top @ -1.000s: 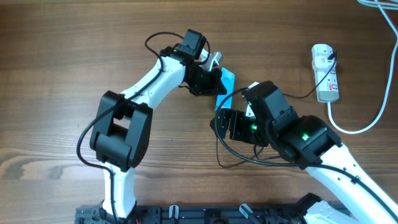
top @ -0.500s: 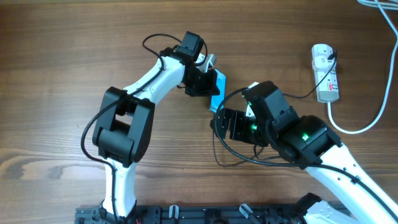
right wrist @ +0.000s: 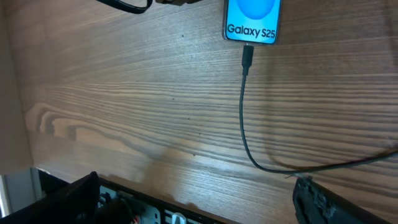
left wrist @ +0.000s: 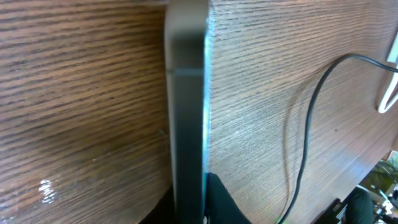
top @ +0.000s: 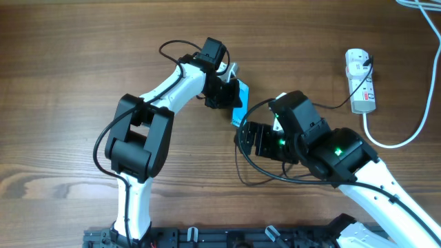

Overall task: Plug charger to phone and switch on socket
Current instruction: 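Lower the plugged phone onto the table with both grippers, then release the phone and cable and withdraw both grippers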

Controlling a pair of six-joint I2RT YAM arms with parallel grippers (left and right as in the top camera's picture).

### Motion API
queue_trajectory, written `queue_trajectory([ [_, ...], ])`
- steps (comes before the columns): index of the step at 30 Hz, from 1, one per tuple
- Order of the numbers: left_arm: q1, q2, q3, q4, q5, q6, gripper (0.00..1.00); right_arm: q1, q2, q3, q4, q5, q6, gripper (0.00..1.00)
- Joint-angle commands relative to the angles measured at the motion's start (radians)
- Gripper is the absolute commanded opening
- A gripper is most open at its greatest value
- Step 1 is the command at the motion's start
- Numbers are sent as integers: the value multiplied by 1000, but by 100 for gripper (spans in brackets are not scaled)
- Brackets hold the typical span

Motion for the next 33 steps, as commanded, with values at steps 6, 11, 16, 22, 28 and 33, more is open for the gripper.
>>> queue_trajectory([
  [6,4,17,-6,-22,-85,-1,24,-5,3,23,-13,16,4,100],
  [11,4,17,-6,-37,-118,-2,29,-5,3,23,-22,8,3,100],
  [16,4,17,-6,-56,-134,-2,35,-5,3,23,-35,8,3,100],
  [22,4,17,-6,-63,-137,-1,46,-5,3,23,-57,9,3,100],
  [28,5,17,-5,-92,-181,-2,47,-5,3,23,-75,9,-16,100],
  [33,26,-39,-2,-127,-181,-2,79,-5,3,23,-99,64,-20,100],
])
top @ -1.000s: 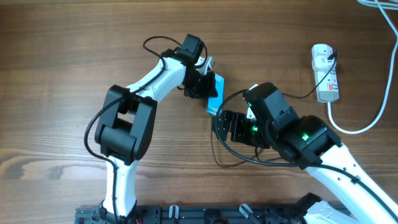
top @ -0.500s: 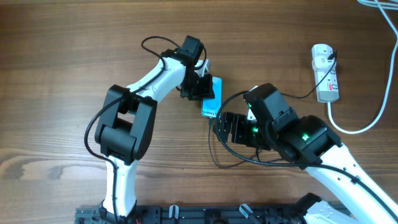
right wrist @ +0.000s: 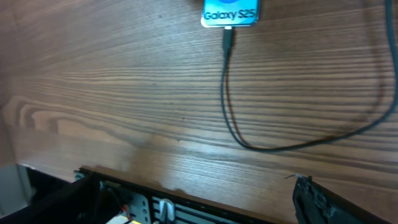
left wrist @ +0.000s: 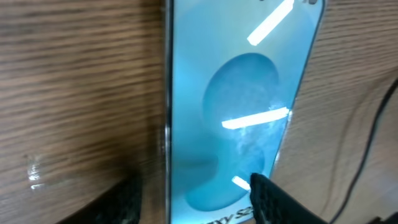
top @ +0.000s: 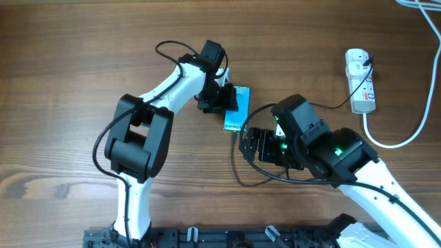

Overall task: Plug charger to phone and switch on socket
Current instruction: 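Release the phone and cable and withdraw both grippers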

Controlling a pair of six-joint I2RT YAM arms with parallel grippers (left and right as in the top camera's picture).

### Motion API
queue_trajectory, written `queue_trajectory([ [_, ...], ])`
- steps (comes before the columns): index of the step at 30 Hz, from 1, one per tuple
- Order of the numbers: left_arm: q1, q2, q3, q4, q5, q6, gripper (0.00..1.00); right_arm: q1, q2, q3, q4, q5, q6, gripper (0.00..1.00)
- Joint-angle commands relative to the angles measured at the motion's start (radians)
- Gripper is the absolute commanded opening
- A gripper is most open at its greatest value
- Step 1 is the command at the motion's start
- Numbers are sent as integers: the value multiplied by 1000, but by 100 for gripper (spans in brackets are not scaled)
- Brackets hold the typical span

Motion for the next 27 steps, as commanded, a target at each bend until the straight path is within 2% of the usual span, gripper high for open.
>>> queue_trajectory([
  [1,29,-69,-6,-18,-37,2,89,-5,3,23,-13,61,-16,100],
  [2,37,-105,-6,-18,-38,2,98,-5,3,23,-20,72,-16,100],
  [3,47,-145,-6,-16,-45,2,100,-5,3,23,-25,79,-16,100],
  [6,84,-288,-6,-31,-169,-62,100,-5,3,23,-31,98,-16,100],
  [8,107,-390,-6,-57,-316,-127,100,-5,3,23,-31,116,-15,100],
  [13,132,-507,-6,-171,-558,-136,100,-5,3,23,-30,251,14,100],
  [17,132,-506,-10,-248,-561,-125,100,-5,3,23,-27,251,125,100],
  [27,132,-506,-10,-261,-561,-125,100,-5,4,23,0,296,111,100],
])
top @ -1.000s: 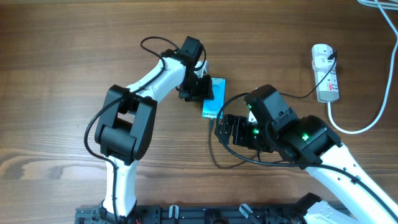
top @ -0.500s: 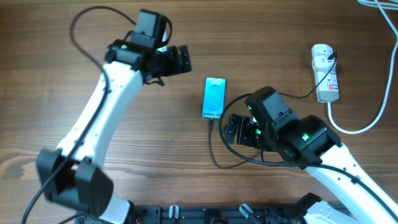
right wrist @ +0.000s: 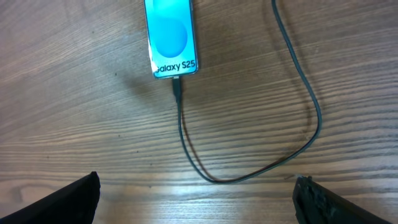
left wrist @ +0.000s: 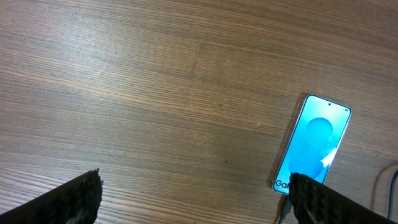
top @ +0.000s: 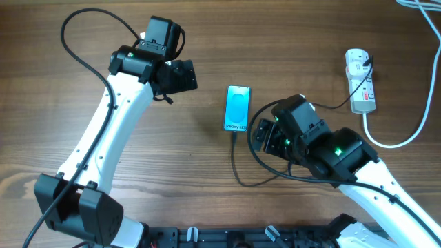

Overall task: Plug charger to phone and switch on socket
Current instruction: 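Release the phone and cable and withdraw both grippers, then move the right gripper to the white power strip's switch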

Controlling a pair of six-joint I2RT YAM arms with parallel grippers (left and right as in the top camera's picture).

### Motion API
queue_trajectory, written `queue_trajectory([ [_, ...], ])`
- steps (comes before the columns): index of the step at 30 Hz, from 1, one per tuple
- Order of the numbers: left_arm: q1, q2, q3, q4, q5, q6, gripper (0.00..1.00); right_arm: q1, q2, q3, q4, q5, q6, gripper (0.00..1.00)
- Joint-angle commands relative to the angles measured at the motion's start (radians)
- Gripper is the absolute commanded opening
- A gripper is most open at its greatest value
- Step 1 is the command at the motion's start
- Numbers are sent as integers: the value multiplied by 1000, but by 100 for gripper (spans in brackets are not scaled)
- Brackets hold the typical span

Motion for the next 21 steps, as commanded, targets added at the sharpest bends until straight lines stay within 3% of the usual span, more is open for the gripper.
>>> queue_trajectory([
  [1,7,1,-2,0,-16,-9,100,-7,4,24,25,58,-19,100],
  [5,7,1,-2,0,-16,-9,100,-112,5,117,-21,50,-112,100],
  [10,7,1,-2,0,-16,-9,100,-535,86,396,-208,32,-269,100],
  [14,7,1,-2,0,-16,-10,100,-762,94,415,-87,114,-285,100],
  [17,7,1,-2,0,-16,-9,100,-850,161,414,-71,282,-171,100],
  [19,7,1,-2,0,-16,-9,100,-907,270,414,-63,269,-185,100],
  [21,7,1,-2,0,-16,-9,100,-968,395,420,-59,166,-289,100],
])
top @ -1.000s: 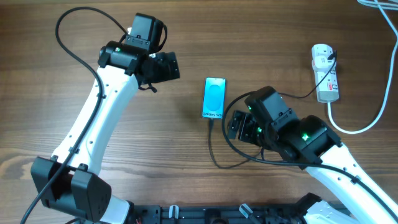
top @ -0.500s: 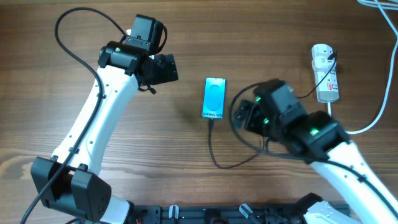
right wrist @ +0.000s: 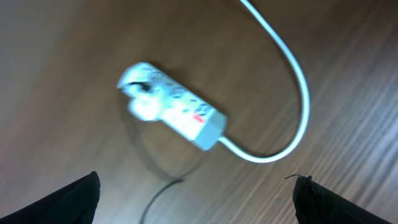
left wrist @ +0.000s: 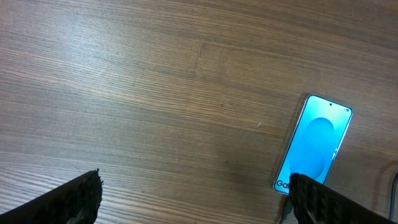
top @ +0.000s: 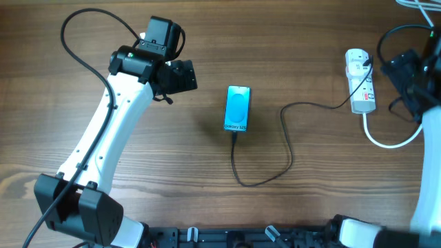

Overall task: Plug charger to phone and switch on socket
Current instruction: 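Move the right gripper to the white power strip's switch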

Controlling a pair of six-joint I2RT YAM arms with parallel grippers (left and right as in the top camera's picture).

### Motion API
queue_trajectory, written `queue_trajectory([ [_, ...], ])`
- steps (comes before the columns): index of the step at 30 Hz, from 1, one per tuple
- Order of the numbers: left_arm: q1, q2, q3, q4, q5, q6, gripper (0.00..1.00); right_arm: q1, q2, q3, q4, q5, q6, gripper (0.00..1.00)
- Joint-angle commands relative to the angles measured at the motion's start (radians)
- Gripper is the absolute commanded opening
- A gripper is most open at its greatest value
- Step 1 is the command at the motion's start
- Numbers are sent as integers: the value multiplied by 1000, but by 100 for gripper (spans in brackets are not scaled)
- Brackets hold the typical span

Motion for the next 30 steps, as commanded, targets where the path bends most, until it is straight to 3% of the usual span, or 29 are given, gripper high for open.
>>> queue_trajectory([
  [1,7,1,-2,2,-13,-9,100,-85,174,24,-5,-114,-108,100],
  [5,7,1,-2,2,-13,-9,100,-236,378,164,-26,-299,-164,100],
  [9,7,1,-2,2,-13,-9,100,-250,417,171,153,-185,-164,100],
  [18,7,1,-2,2,-13,-9,100,-248,419,-118,523,-167,-169,100],
  [21,7,1,-2,2,-13,-9,100,-248,419,-229,671,-270,-235,100],
  [30,7,1,-2,2,-13,-9,100,-220,457,-305,753,-266,-262,100],
])
